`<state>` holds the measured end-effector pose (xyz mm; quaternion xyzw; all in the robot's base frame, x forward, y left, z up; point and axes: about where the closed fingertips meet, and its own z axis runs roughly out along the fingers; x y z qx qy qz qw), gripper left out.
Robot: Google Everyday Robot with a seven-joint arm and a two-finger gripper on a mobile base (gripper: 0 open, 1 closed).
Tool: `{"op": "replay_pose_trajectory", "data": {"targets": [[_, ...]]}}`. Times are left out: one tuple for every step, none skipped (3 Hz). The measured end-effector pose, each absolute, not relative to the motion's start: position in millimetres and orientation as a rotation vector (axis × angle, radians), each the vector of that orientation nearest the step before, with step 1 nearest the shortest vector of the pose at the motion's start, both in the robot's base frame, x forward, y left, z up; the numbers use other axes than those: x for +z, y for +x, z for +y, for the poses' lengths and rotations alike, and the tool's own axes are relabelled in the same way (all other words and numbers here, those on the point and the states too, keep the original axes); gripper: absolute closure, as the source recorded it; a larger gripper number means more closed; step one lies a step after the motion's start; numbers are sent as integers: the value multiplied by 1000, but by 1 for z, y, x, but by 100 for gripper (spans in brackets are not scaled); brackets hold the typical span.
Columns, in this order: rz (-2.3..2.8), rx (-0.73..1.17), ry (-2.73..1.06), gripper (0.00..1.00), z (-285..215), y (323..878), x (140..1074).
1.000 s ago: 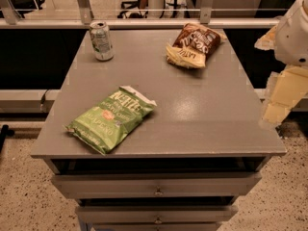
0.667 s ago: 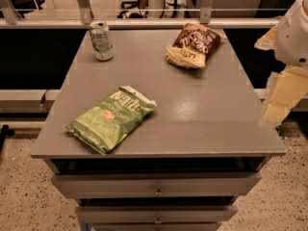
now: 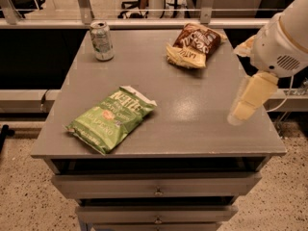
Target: Pick 7up can
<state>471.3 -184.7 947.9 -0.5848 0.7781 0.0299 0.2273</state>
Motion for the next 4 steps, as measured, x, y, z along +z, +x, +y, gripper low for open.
{"op": "replay_pose_trajectory", "data": {"targets": [[2075, 197, -1516, 0, -155, 520, 935], [1994, 293, -1454, 0, -114, 577, 930], [1944, 380, -1411, 0, -66, 634, 916], [1971, 427, -1364, 0, -43, 659, 906]]}}
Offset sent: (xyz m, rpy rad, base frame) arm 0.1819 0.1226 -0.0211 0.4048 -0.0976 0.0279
